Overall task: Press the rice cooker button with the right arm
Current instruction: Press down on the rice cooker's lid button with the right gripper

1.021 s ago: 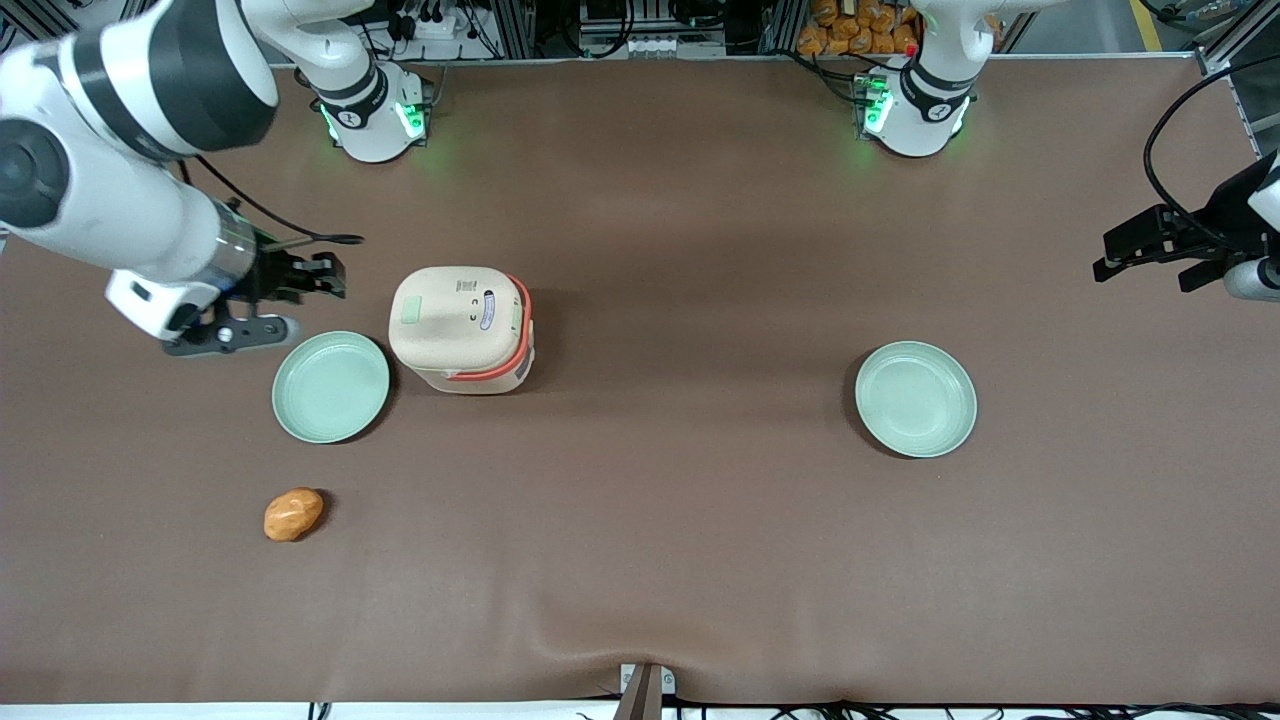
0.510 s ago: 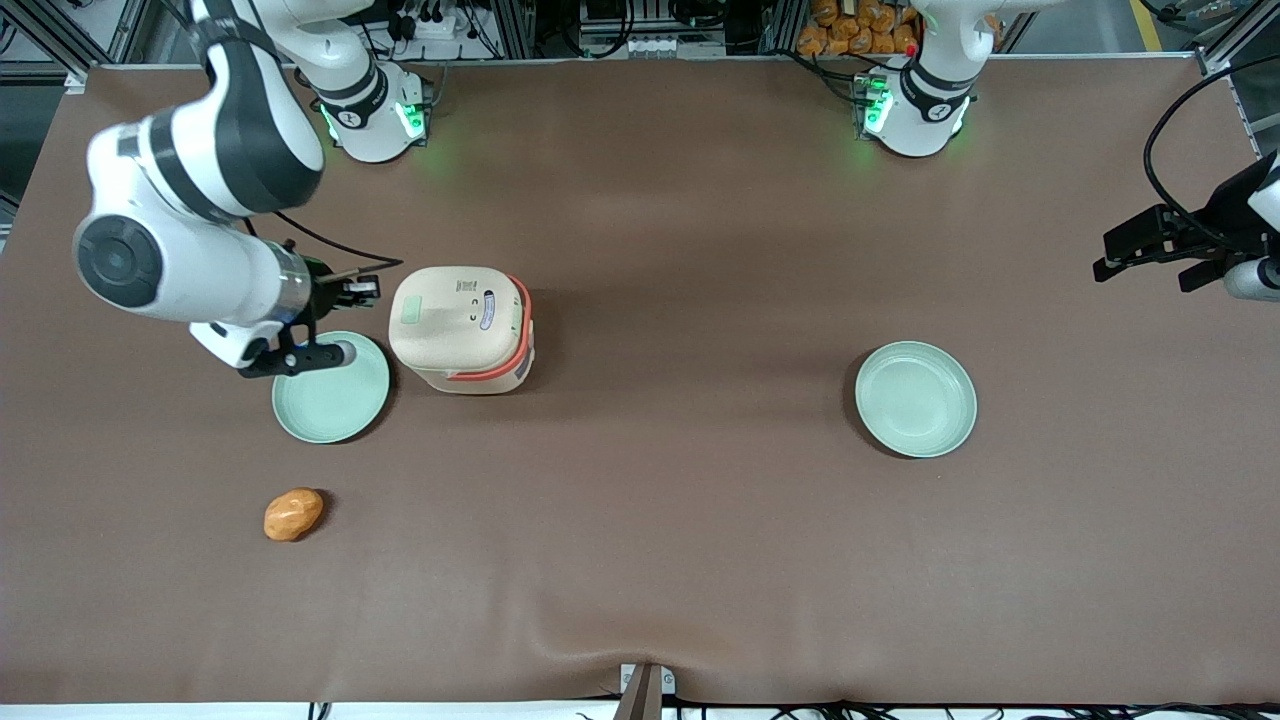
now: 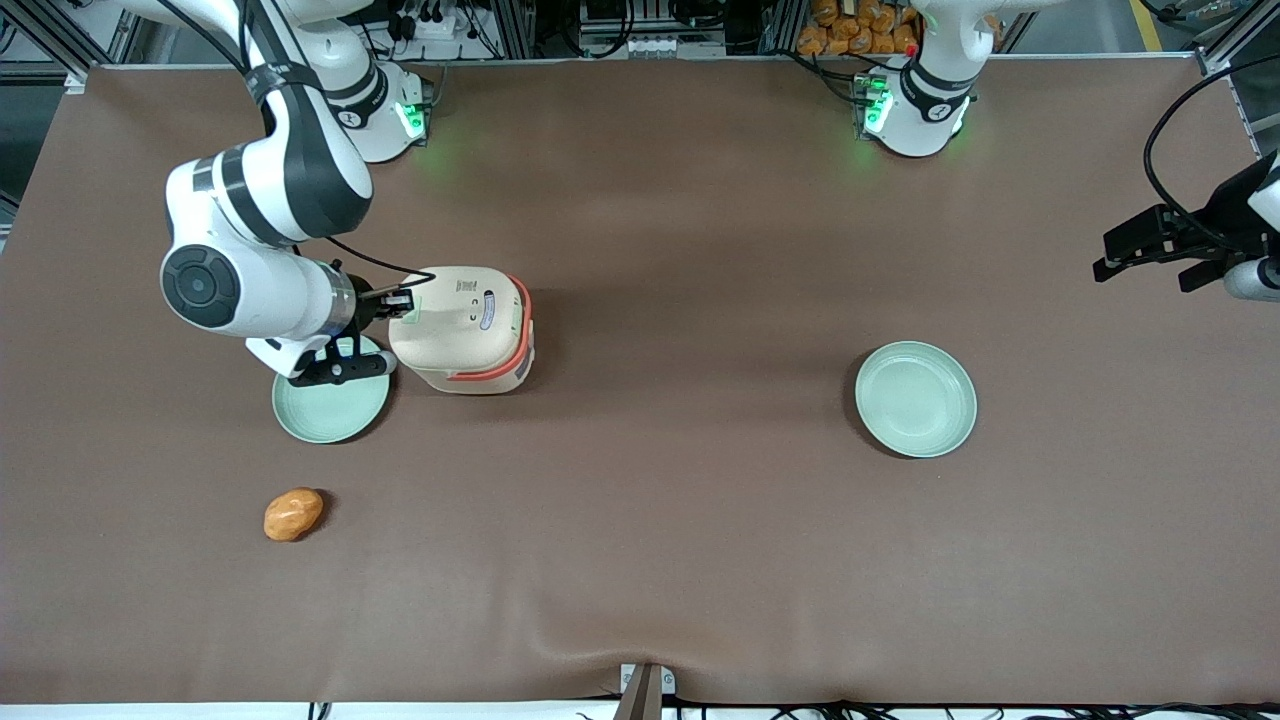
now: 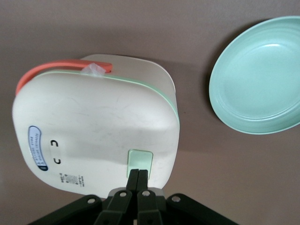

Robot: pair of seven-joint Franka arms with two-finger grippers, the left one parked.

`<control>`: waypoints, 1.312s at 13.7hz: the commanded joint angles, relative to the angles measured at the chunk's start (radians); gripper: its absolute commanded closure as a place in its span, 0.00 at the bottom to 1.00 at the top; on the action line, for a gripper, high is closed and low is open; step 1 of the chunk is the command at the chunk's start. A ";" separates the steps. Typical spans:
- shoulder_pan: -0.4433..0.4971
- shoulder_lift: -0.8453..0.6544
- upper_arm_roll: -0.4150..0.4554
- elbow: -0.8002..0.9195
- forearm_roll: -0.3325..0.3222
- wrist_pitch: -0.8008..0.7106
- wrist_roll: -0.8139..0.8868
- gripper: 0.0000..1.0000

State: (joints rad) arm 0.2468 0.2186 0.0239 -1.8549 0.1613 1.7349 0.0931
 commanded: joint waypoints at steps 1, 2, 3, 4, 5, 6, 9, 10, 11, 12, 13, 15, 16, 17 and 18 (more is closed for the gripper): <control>0.011 -0.002 -0.005 -0.038 0.014 0.017 0.004 1.00; 0.012 -0.001 -0.005 -0.046 0.014 0.018 0.004 1.00; 0.017 0.001 -0.005 -0.050 0.014 0.018 0.004 1.00; 0.022 0.002 -0.005 -0.052 0.014 0.017 0.004 1.00; 0.023 0.005 -0.005 -0.053 0.014 0.017 0.004 1.00; 0.025 0.008 -0.005 -0.059 0.014 0.018 0.004 1.00; 0.025 0.012 -0.005 -0.059 0.014 0.025 0.002 1.00; 0.025 0.015 -0.005 -0.059 0.014 0.032 0.002 1.00; 0.025 0.024 -0.005 -0.059 0.014 0.046 0.000 1.00; 0.026 0.025 -0.005 -0.059 0.014 0.055 0.000 1.00; 0.028 0.027 -0.005 -0.059 0.014 0.055 -0.001 1.00; 0.026 0.030 -0.005 -0.059 0.014 0.067 -0.003 1.00; 0.026 0.033 -0.005 -0.059 0.012 0.078 -0.003 1.00; 0.026 0.036 -0.005 -0.059 0.011 0.080 -0.003 1.00; 0.026 0.038 -0.005 -0.059 0.008 0.086 -0.003 1.00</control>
State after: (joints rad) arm 0.2637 0.2387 0.0241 -1.9053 0.1628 1.7679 0.0928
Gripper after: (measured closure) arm 0.991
